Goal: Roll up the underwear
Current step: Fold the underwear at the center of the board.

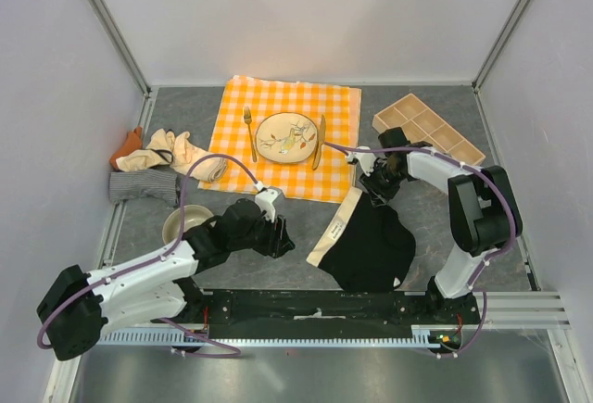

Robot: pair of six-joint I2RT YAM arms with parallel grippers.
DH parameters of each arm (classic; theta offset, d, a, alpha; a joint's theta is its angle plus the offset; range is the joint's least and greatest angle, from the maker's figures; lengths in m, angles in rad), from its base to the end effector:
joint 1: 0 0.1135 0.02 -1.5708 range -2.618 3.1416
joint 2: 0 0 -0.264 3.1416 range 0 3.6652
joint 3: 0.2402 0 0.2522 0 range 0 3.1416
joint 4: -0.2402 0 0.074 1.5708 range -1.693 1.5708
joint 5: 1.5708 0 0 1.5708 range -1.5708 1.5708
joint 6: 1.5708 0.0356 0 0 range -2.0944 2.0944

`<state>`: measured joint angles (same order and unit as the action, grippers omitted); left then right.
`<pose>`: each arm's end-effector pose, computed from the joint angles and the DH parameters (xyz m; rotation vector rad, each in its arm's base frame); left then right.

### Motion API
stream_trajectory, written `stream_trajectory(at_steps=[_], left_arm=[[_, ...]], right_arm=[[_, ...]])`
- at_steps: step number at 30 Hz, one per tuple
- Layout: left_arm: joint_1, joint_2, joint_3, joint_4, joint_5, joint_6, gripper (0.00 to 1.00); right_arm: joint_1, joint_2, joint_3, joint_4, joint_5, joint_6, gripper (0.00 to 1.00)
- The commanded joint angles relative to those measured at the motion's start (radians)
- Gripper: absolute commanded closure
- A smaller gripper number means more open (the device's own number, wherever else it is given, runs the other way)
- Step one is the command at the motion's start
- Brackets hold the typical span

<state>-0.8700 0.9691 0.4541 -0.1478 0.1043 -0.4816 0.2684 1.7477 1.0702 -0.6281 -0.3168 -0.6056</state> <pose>0.1258 -0.1549 0.1954 0.5161 2.3116 -0.8192 0.3087 0.0964 0.1625 -1.2410 2.5155 0.3788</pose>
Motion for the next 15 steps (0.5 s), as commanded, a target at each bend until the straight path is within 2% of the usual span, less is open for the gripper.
stream_trajectory(at_steps=[1,3,5,7,15], left_arm=[[0.002,-0.038,-0.006,0.027,-0.031,-0.028,0.45],[0.002,-0.055,-0.012,0.030,-0.032,-0.032,0.45],[0.002,-0.076,-0.018,0.028,-0.038,-0.038,0.44],[0.002,-0.089,-0.023,0.028,-0.049,-0.041,0.44],[0.003,-0.125,-0.022,0.013,-0.084,-0.045,0.44]], right_arm=[[0.002,0.027,0.046,-0.036,-0.033,-0.003,0.73],[0.000,0.019,0.056,-0.042,-0.071,-0.003,0.87],[-0.001,0.007,0.082,-0.045,-0.093,0.004,0.96],[-0.006,-0.017,0.115,-0.045,-0.097,0.009,1.00],[-0.021,-0.085,0.192,-0.061,-0.131,-0.003,1.00]])
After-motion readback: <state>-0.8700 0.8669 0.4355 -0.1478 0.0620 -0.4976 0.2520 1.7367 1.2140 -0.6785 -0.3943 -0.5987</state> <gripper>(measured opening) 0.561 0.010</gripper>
